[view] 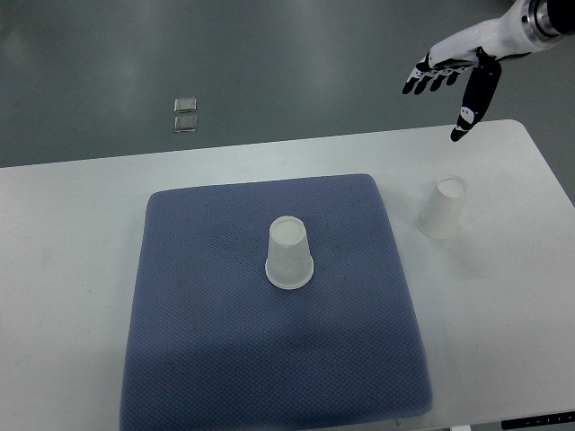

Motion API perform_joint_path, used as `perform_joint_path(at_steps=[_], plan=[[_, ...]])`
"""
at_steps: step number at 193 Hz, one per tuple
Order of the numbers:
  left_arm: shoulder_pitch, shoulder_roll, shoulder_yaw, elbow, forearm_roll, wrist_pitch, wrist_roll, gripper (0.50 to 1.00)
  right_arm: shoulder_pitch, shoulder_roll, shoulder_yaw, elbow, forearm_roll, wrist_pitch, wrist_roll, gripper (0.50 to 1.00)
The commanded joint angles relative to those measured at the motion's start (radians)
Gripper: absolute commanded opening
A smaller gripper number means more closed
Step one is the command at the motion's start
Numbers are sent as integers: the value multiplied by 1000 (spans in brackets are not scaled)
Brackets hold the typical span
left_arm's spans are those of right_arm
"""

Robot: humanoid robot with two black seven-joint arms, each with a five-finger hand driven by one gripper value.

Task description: Stack paper cups

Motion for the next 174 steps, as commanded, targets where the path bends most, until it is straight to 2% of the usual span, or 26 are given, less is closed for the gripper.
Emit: perform_joint_path(at_steps=[1,25,87,174], plan=[[1,0,-1,2,0,0,0,1000,-81,12,-2,-31,59,-51,-7,921],[8,0,-1,2,0,0,0,1000,-165,15,1,-66,65,-79,-33,921],[9,0,-1,2,0,2,0,1000,-329,28,13,-129,74,-119,-38,921],[15,0,-1,3,0,2,0,1000,-449,63,15,-195,74,-185,-38,915]])
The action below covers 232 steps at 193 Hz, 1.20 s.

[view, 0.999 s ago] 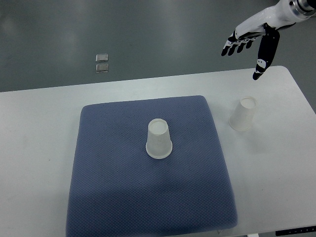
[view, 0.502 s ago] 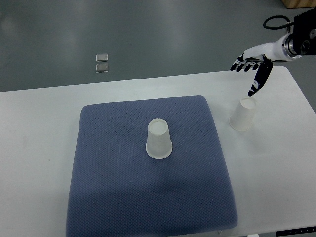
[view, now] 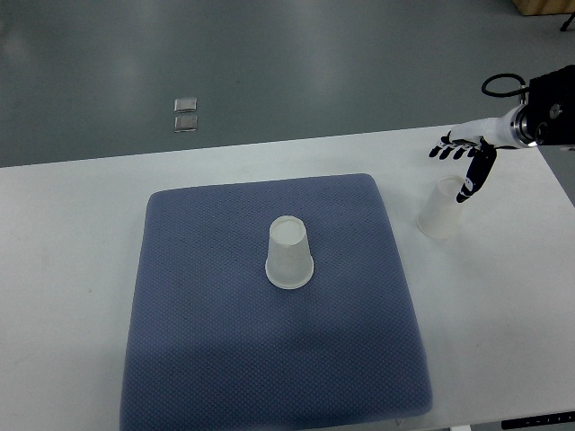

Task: Stack paper cups
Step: 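Lower the right hand over the loose white cup and close fingers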

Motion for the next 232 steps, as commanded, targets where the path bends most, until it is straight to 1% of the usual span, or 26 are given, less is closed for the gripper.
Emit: perform_joint_path(at_steps=[1,48,131,157,190,203,232], plan=[[0,0,0,0,0,0,0,1000,-22,18,0,-17,0,-10,0,915],[6,0,0,0,0,0,0,1000,-94,47,2,-80,1,-22,-1,913],[8,0,0,0,0,0,0,1000,-149,56,2,-132,21,-34,-3,901],[9,0,0,0,0,0,0,1000,-168,89,2,-161,21,-34,-3,883],[9,0,0,0,0,2,0,1000,-171,89,2,-166,32,-34,-3,864],[9,0,0,0,0,0,0,1000,-174,89,2,-167,33,-34,-3,840],[9,0,0,-2,0,0,0,1000,-174,90,2,-173,33,-34,-3,834]])
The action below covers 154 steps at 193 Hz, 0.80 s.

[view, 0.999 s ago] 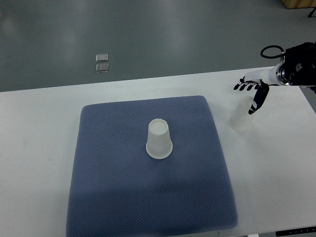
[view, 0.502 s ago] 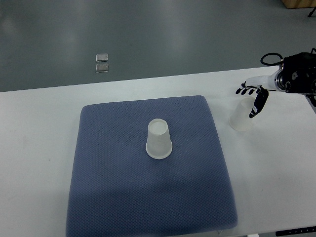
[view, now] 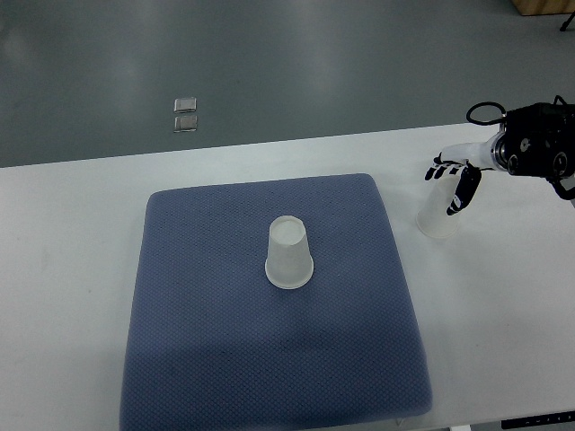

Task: Stack paper cups
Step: 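Lower the right hand over the loose white cup and close fingers, then lift the white cup with the right hand toward the cup on the pad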

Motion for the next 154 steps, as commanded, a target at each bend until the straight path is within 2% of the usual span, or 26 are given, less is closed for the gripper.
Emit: perform_joint_path(at_steps=[1,25,51,62,79,88,124,137,154], plan=[[0,0,0,-1,0,-1,0,1000,-1,0,0,-6,0,0,0,834],[0,0,0,1,0,-1,0,1000,-11,0,0,-7,0,0,0,827],[0,0,0,1,0,-1,0,1000,-15,0,0,-10,0,0,2,789],[0,0,0,1,0,-1,0,1000,-15,0,0,-12,0,-1,2,748],[0,0,0,1,0,-1,0,1000,-15,0,0,-10,-1,-6,2,646],[0,0,0,1,0,1,0,1000,-13,0,0,-10,-1,-8,2,609],[0,0,0,-1,0,-1,0,1000,13,-9,-2,-1,-4,6,2,586],[0,0,2,-1,0,-1,0,1000,70,-21,-6,7,-9,23,3,588],[0,0,2,-2,0,-1,0,1000,186,-55,-6,63,-10,81,6,588]])
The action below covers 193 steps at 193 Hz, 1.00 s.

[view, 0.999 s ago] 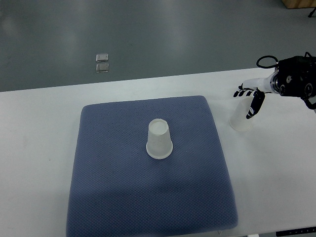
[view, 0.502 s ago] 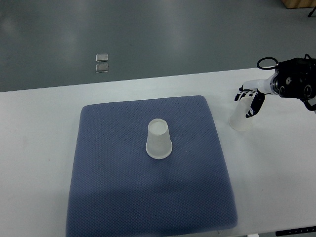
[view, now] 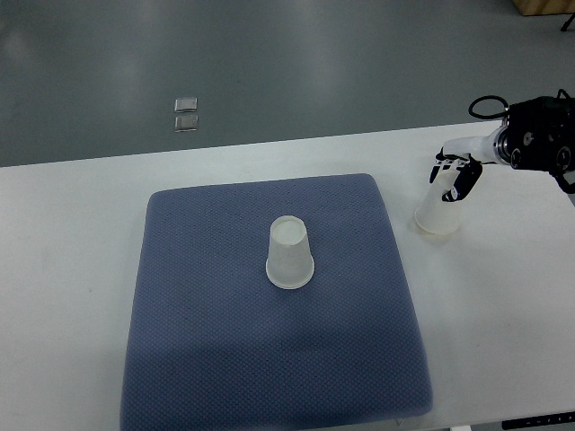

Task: Stack paper cups
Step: 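Lift the white cup with the right hand toward the cup on the pad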

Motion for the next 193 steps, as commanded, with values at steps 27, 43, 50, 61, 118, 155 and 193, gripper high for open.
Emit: perform_joint_path(at_steps=[27,43,50,61,118,155,193], plan=[[0,0,0,-4,0,0,0,1000,367,-83,-5,197,-18,143,2,588],[0,0,0,-4,0,-2,0,1000,540,-90,-13,281,-36,194,2,590],[0,0,0,-4,0,-2,0,1000,597,-90,-15,311,-41,217,1,590],[0,0,0,-8,0,-2,0,1000,682,-90,-15,346,-44,258,1,592],[0,0,0,-11,0,-2,0,1000,878,-54,-15,427,-44,344,-1,596],[0,0,0,-11,0,-2,0,1000,878,-24,31,460,-13,343,2,596],[0,0,0,-10,0,-2,0,1000,829,43,145,481,93,307,2,596]])
